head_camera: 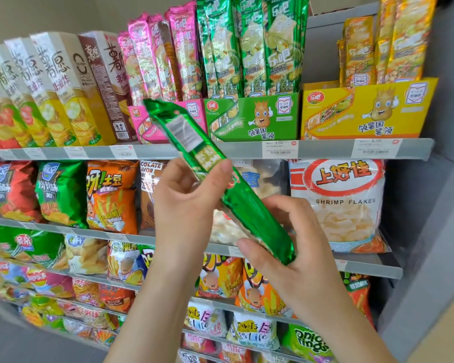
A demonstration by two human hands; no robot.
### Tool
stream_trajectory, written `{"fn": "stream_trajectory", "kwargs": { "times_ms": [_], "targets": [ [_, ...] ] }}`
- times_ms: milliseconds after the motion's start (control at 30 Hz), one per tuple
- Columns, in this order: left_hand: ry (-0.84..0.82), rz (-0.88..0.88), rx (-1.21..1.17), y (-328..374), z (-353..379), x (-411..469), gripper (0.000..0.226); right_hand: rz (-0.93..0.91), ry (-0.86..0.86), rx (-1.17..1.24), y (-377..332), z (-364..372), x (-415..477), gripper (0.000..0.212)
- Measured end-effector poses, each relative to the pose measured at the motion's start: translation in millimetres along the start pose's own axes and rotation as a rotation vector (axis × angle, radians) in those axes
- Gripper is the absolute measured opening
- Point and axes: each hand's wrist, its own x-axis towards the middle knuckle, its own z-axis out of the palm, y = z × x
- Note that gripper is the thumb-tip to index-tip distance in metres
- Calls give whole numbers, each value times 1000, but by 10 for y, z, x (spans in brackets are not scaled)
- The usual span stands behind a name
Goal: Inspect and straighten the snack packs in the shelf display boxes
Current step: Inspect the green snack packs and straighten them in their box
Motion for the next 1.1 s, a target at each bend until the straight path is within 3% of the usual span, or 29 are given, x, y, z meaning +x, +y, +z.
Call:
{"fn": "stream_trajectory", "kwargs": {
  "times_ms": [100,267,500,567,633,767,867,967,1100],
  "targets": [
    [83,-3,-10,24,-13,60,12,-30,53,-148,70,-19,-32,37],
    [33,-70,-49,9,82,12,18,-111,193,-340,131,-9,-34,40],
    [-137,-221,-40,-97,231,-217,32,-164,278,-321,98,43,8,39],
    [-161,-234,-13,-110,221,-232,26,-149,258,-316,94,42,7,40],
    [-195,-212,38,-101,183,-215,8,-92,179,-261,83,16,8,40],
    [-161,-110,290,-111,106,-150,5,97,-69,26,52,-74,23,49],
    [-212,-32,513,-132,56,-180,12,99,20,198,-26,-163,96,45],
    [-261,76,706,-210,90,-313,25,39,46,211,-127,-126,211,40],
    [-206,194,750,-289,140,-435,34,3,191,237,-165,-51,304,29]
  ]
}}
